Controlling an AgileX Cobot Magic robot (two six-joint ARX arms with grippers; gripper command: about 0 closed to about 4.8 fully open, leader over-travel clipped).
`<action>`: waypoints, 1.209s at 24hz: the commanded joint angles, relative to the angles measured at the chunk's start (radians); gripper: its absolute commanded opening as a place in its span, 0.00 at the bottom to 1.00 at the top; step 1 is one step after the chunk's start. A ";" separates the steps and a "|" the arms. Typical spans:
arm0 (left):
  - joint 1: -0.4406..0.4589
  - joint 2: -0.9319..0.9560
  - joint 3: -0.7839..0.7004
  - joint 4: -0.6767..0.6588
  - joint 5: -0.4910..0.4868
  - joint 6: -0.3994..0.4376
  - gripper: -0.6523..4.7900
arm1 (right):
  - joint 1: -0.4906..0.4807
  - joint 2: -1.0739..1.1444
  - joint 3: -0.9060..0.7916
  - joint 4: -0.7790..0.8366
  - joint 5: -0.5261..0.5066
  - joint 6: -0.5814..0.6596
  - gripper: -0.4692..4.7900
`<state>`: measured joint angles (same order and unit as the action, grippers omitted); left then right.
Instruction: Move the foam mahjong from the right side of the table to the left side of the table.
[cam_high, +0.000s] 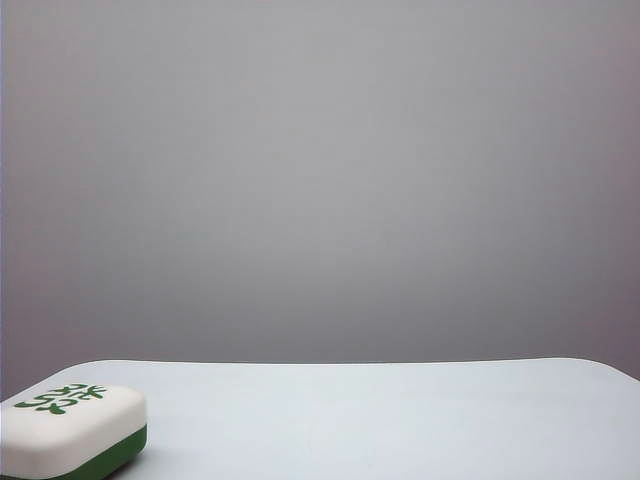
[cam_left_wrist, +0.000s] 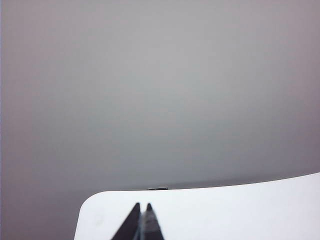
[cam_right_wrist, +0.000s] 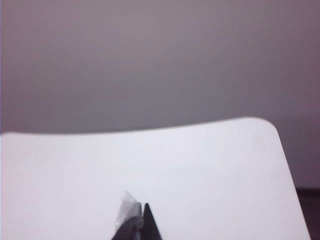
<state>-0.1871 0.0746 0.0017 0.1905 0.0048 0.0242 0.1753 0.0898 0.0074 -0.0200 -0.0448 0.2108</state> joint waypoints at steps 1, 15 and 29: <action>0.023 -0.001 0.004 -0.006 0.017 0.006 0.11 | -0.006 -0.018 -0.006 -0.064 0.008 -0.037 0.08; 0.057 -0.001 0.005 -0.296 -0.103 0.027 0.11 | -0.010 -0.012 -0.006 -0.161 0.117 -0.036 0.08; 0.057 -0.001 0.005 -0.298 -0.083 -0.024 0.11 | -0.010 -0.013 -0.006 -0.158 0.117 -0.035 0.08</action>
<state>-0.1310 0.0738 0.0021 -0.1162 -0.0822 0.0051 0.1654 0.0769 0.0074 -0.1841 0.0673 0.1772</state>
